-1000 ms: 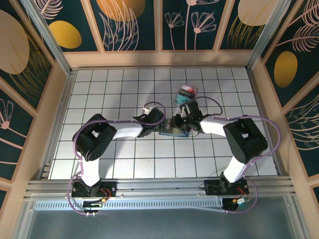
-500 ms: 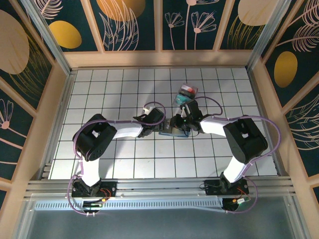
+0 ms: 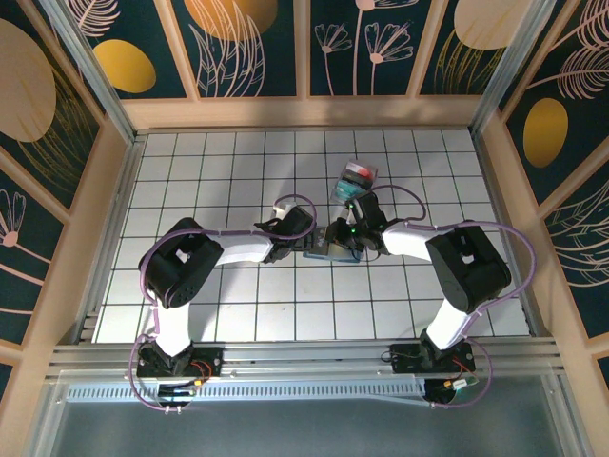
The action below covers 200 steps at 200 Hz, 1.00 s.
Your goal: Take the credit cards out of the card holder
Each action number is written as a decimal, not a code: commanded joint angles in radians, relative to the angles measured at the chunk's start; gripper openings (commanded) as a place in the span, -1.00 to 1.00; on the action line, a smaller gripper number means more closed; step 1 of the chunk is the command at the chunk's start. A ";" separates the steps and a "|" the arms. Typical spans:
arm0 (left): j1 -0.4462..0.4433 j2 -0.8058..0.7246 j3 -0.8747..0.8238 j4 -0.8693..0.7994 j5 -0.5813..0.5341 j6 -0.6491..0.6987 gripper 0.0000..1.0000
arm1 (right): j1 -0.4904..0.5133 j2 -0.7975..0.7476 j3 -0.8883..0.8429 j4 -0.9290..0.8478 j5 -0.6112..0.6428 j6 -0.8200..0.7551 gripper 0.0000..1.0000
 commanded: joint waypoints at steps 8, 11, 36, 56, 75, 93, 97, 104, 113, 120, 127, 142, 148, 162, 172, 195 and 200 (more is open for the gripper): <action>-0.009 0.054 -0.010 -0.090 0.035 -0.023 0.98 | -0.007 0.028 -0.011 0.018 -0.009 0.024 -0.53; -0.009 0.054 -0.010 -0.090 0.035 -0.024 0.98 | -0.007 0.029 -0.012 0.024 -0.012 0.025 -0.53; -0.009 0.054 -0.012 -0.090 0.037 -0.023 0.98 | -0.007 0.028 -0.016 0.052 -0.022 0.040 -0.53; -0.009 0.054 -0.013 -0.088 0.037 -0.025 0.98 | -0.007 0.025 -0.013 0.056 -0.019 0.044 -0.53; -0.009 0.055 -0.011 -0.086 0.038 -0.024 0.98 | -0.007 0.031 -0.010 0.063 -0.025 0.045 -0.53; -0.009 0.057 -0.009 -0.086 0.037 -0.024 0.98 | -0.007 0.035 -0.009 0.065 -0.027 0.050 -0.53; -0.008 0.057 -0.009 -0.086 0.037 -0.023 0.98 | -0.007 0.038 -0.008 0.063 -0.025 0.051 -0.53; -0.009 0.057 -0.009 -0.086 0.037 -0.024 0.98 | -0.007 0.036 -0.010 0.059 -0.020 0.053 -0.53; -0.009 0.057 -0.007 -0.086 0.037 -0.023 0.98 | -0.006 0.035 -0.010 0.050 -0.010 0.053 -0.53; -0.009 0.056 -0.007 -0.086 0.039 -0.024 0.98 | -0.007 0.033 -0.009 0.043 -0.005 0.052 -0.53; -0.008 0.057 -0.007 -0.088 0.037 -0.023 0.98 | -0.007 0.029 -0.011 0.034 0.000 0.049 -0.53; -0.009 0.057 -0.009 -0.089 0.037 -0.023 0.98 | -0.007 0.024 -0.016 0.021 0.010 0.046 -0.53; -0.009 0.057 -0.008 -0.091 0.036 -0.024 0.98 | -0.007 0.022 -0.021 0.020 0.011 0.047 -0.53; -0.008 0.057 -0.009 -0.093 0.033 -0.023 0.98 | -0.007 0.017 -0.031 0.017 0.015 0.047 -0.53; -0.009 0.057 -0.007 -0.094 0.031 -0.025 0.98 | -0.007 0.013 -0.036 0.015 0.019 0.048 -0.53; -0.009 0.058 -0.006 -0.094 0.031 -0.024 0.98 | -0.007 0.014 -0.046 0.022 0.020 0.050 -0.53; -0.009 0.059 -0.004 -0.096 0.031 -0.026 0.98 | -0.007 0.015 -0.046 0.023 0.019 0.051 -0.52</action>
